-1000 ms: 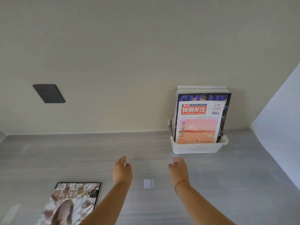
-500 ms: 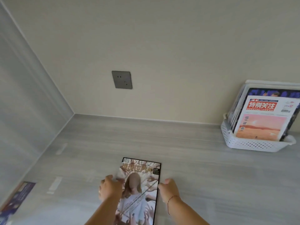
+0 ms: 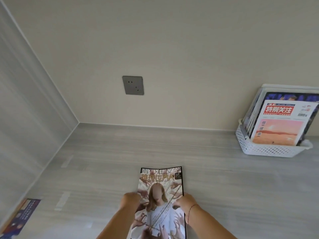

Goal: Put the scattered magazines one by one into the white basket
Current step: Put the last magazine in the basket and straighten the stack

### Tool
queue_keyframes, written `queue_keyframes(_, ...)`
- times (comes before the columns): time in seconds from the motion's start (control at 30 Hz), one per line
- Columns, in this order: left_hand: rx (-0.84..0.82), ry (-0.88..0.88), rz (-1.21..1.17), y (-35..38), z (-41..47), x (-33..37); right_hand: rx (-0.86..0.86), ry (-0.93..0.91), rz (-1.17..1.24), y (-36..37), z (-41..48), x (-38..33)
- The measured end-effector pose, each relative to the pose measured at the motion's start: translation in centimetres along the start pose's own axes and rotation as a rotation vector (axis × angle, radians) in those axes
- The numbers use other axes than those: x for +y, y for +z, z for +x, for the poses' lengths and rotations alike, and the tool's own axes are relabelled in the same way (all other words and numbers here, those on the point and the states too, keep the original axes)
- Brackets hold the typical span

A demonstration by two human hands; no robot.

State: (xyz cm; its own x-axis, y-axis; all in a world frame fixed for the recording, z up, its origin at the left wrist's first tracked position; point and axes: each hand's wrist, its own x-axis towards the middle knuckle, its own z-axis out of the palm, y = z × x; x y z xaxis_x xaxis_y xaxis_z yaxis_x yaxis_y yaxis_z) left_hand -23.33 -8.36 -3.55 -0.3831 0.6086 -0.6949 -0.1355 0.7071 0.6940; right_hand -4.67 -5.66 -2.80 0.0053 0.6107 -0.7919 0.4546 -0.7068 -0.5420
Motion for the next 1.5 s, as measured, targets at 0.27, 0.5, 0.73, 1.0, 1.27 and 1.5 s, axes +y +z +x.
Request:
queue_keyframes(0.27, -0.165, 0.056, 0.015, 6.8, -3.5, 3.5, 0.135, -0.23, 0.434, -10.1, -0.5, 1.4)
queue_keyframes(0.5, -0.216, 0.279, 0.038, 21.1, -7.2, 10.4, 0.413, -0.392, 0.362, -25.4, -0.7, 1.6)
queue_keyframes(0.73, -0.259, 0.448, -0.03, 35.5, -10.6, 17.5, 0.714, -0.523, 0.239, -41.8, -2.0, -0.1)
queue_keyframes(1.0, -0.162, 0.547, -0.073, 44.4, -11.5, 20.9, 0.803, -0.635, 0.212, -51.2, -0.5, -1.9)
queue_keyframes(1.27, -0.07, 0.512, -0.055, 46.4, -8.8, 19.2, 0.675, -0.611, 0.235, -51.5, 3.5, -0.8)
queue_keyframes(1.5, -0.006, 0.505, 0.014, 47.2, -7.7, 17.2, 0.654, -0.541, 0.279, -51.1, 6.7, 2.0)
